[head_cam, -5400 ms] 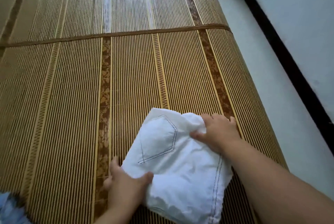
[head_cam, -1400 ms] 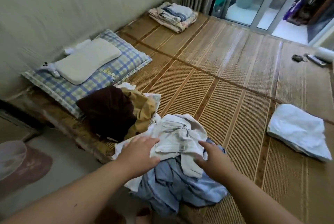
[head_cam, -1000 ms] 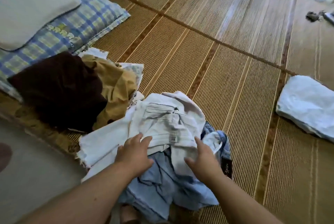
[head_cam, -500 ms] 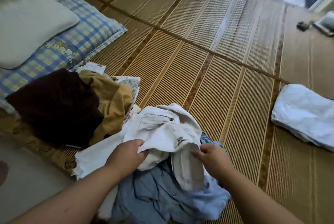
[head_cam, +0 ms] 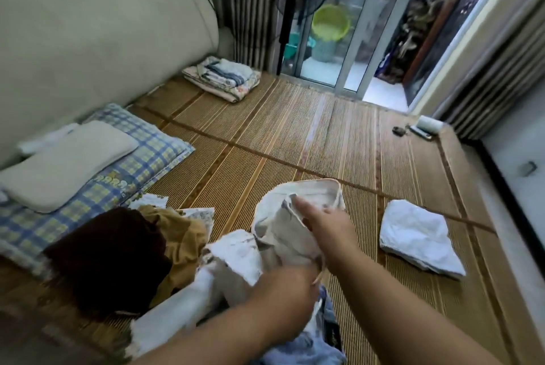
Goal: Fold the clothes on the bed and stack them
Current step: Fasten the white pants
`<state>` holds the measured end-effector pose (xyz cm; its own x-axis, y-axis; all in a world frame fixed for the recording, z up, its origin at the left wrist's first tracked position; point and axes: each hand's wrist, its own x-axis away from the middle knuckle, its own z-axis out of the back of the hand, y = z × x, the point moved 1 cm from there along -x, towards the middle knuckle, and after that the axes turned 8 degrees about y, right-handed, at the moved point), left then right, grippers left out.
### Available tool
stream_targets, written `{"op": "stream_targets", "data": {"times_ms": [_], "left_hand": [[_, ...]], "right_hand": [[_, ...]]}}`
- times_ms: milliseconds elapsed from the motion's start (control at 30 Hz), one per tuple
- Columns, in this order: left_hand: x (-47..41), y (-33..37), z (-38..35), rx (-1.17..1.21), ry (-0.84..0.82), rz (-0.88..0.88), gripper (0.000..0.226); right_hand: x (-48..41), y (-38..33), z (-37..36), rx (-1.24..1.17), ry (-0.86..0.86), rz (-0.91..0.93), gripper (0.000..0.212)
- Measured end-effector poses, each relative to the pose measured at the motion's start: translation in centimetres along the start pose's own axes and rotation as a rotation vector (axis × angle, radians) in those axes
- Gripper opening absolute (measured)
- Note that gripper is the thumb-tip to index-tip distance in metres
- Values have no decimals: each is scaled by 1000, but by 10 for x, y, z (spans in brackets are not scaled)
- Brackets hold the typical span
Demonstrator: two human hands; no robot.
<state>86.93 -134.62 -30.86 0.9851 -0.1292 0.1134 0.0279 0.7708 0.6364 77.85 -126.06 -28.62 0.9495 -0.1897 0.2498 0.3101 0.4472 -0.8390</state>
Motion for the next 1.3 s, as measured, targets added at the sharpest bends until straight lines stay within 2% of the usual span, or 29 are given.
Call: {"op": "stream_targets", "data": {"times_ms": [100, 200, 300, 367, 433, 500, 567, 633, 733, 867, 1000, 1067, 1100, 1167, 1200, 1267, 1300], "left_hand": [[8, 12, 4, 28, 19, -22, 22], [15, 13, 15, 52, 72, 0, 23], [23, 14, 24, 146, 74, 54, 18], [31, 13, 29, 263, 60, 29, 14], [39, 7, 43, 321, 35, -16, 32], [42, -5, 65, 287, 45, -53, 46], [43, -16, 93, 328, 139, -44, 38], [39, -22, 121, 312, 255, -55, 36], [25, -11, 151, 117, 339, -124, 61], [-7, 23, 163, -34, 399, -234, 107], [-33, 55, 168, -28, 344, -222, 126], [-42, 70, 177, -91, 316, -304, 115], [-46, 79, 181, -122, 305, -352, 94], [-51, 97, 187, -178, 259, -403, 28], [-52, 103, 188, -195, 228, -405, 14], [-56, 114, 186, -172, 204, -405, 20], [-56, 115, 190, -114, 243, -393, 19]], "right_hand": [[15, -18, 5, -11, -164, -4, 53], [29, -22, 6, 135, -390, 7, 67], [38, -20, 8, 395, -306, 141, 52], [47, -25, 14, 384, -231, 251, 34], [52, -35, 29, 345, -188, 395, 20], [57, -48, 52, 254, -189, 476, 27], [65, -67, 81, 168, -215, 484, 47], [71, -88, 109, 183, -252, 496, 62], [81, -124, 146, 240, -259, 573, 66], [107, -166, 182, 252, -259, 658, 49], [131, -185, 210, 327, -258, 758, 42], [137, -187, 224, 378, -268, 771, 44], [137, -185, 229, 401, -261, 778, 42], [134, -179, 237, 405, -208, 797, 32], [130, -173, 239, 371, -163, 794, 26], [120, -156, 245, 272, -62, 737, 20], [114, -144, 242, 245, -15, 697, 19]]}}
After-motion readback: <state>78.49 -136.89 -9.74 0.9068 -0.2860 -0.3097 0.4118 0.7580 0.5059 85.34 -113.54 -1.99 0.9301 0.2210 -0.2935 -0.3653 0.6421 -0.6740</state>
